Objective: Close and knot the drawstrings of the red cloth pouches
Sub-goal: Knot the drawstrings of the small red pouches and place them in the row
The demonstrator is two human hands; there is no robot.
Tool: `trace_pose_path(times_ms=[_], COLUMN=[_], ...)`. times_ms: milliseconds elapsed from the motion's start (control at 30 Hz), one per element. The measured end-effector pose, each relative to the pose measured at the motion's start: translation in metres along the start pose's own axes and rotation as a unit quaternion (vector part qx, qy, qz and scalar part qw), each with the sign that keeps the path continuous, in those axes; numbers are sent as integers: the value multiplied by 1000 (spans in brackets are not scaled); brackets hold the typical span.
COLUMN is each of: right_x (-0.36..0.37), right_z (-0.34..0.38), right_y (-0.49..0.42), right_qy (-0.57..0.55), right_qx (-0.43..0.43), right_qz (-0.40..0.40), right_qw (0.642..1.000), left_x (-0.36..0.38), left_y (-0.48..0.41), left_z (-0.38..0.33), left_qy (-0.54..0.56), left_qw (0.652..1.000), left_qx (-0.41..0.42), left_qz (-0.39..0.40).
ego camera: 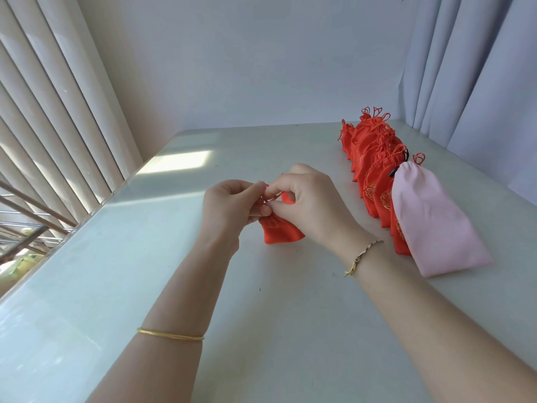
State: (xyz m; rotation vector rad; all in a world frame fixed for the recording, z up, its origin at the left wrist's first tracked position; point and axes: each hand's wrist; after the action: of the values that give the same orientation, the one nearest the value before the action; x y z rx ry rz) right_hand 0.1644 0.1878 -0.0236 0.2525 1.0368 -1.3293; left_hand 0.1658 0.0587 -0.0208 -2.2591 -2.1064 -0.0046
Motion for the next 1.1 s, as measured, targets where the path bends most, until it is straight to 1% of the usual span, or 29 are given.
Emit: trace_pose_path(times_ms=[67, 167, 233, 300, 400, 467, 567, 700, 867, 967, 1100], right_x=[1, 1, 1, 1, 1, 1, 1, -3, -5, -4, -4], right_z=[2, 1, -2, -8, -18, -20, -17, -14, -11, -12, -12], right_y=[0, 0, 0, -1, -4, -5, -3, -3, -4, -5, -5], right_qy=[42, 102, 102, 52, -95, -186, -284, -391, -473, -492, -491], right_qx=[-11, -15, 7, 39, 93, 121, 152, 204, 240, 238, 239], right_qz=[3, -18, -30, -36, -36, -37, -28, -9, 19, 39, 47], right_qw=[999, 994, 994, 997, 990, 974, 946, 897, 847, 837, 837], left_x=[0, 0, -1, -3, -4, -1, 8, 12, 11, 10, 9], left_y=[0, 1, 1, -1, 0, 4, 9, 8, 5, 4, 3], left_z=[0, -4, -7, -7, -9, -11, -9, 0, 3, 4, 5], left_qy=[-3, 3, 6, -34, -101, -167, -273, -329, -348, -351, -357], left_qw=[1000, 1000, 1000, 999, 992, 980, 949, 923, 914, 914, 912], left_qx=[4, 9, 4, 13, 63, 107, 159, 198, 207, 201, 201], left_qz=[-7, -6, 2, -5, -40, -29, -6, -23, -36, -30, -21])
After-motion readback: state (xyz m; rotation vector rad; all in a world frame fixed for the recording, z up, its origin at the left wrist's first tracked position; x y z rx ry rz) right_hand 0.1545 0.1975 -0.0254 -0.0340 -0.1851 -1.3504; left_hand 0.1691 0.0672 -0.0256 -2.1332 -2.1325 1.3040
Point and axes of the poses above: each hand's wrist, its own y-axis away from the middle knuckle, its own x-axis out of the palm, z = x × y, and after that the axes turned 10 degrees about z, right-handed
